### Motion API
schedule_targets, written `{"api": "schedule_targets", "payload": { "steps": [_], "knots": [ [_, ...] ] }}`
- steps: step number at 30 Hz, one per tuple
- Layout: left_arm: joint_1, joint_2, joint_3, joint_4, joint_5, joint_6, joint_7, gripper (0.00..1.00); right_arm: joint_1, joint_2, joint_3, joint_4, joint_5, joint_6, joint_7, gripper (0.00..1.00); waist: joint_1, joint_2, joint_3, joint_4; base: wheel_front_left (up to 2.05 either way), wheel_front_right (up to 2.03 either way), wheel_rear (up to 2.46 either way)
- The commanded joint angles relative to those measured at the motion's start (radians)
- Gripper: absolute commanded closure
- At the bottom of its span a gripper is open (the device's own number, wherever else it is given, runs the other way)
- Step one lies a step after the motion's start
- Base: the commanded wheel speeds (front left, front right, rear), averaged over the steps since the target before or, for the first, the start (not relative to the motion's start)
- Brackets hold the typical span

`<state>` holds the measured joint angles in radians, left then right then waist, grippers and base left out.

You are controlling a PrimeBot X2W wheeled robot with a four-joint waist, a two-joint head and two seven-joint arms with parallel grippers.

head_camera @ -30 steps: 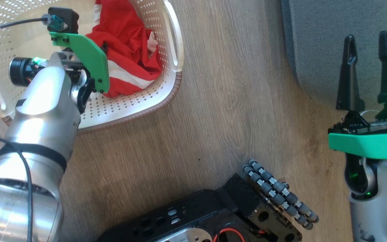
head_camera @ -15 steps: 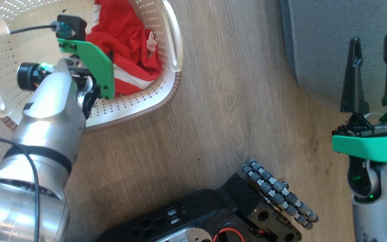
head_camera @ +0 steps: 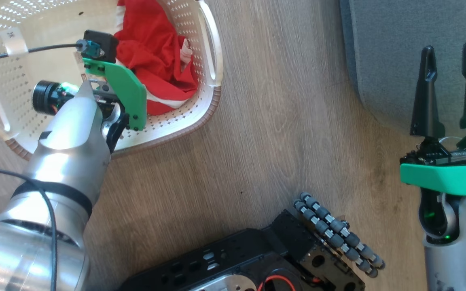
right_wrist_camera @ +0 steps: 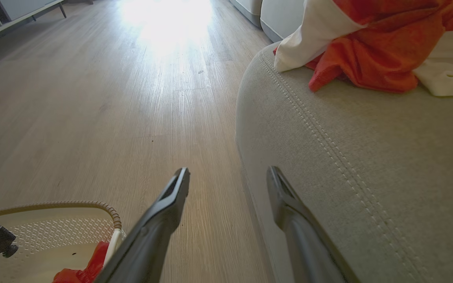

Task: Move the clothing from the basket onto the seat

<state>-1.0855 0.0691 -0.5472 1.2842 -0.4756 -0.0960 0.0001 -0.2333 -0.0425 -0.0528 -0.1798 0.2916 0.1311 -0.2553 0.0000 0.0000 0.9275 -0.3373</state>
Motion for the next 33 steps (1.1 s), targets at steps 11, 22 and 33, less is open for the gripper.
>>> {"api": "schedule_targets", "payload": {
  "steps": [11, 22, 33],
  "knots": [
    [0.105, -0.01, 0.019, -0.132, -0.105, -0.034, -0.204, 1.0, 0.008, -0.008, -0.039, 0.037, -0.112, 0.0, -0.006, 0.0, 0.0, 0.0, -0.233, 0.176, 0.0, 0.0, 0.0],
    [0.421, 0.089, 0.051, -0.399, -0.224, -0.034, -0.261, 1.0, 0.125, -0.008, -0.075, 0.175, -0.211, 0.0, -0.006, 0.0, 0.0, 0.0, -0.648, 0.383, 0.0, 0.0, 0.0],
    [0.745, 0.21, 0.163, -0.852, -0.173, 0.113, -0.262, 1.0, 0.27, -0.008, -0.08, 0.239, -0.241, 0.0, -0.006, 0.0, 0.0, 0.0, -0.878, 0.503, 0.0, 0.0, 0.0]
  ]
}}
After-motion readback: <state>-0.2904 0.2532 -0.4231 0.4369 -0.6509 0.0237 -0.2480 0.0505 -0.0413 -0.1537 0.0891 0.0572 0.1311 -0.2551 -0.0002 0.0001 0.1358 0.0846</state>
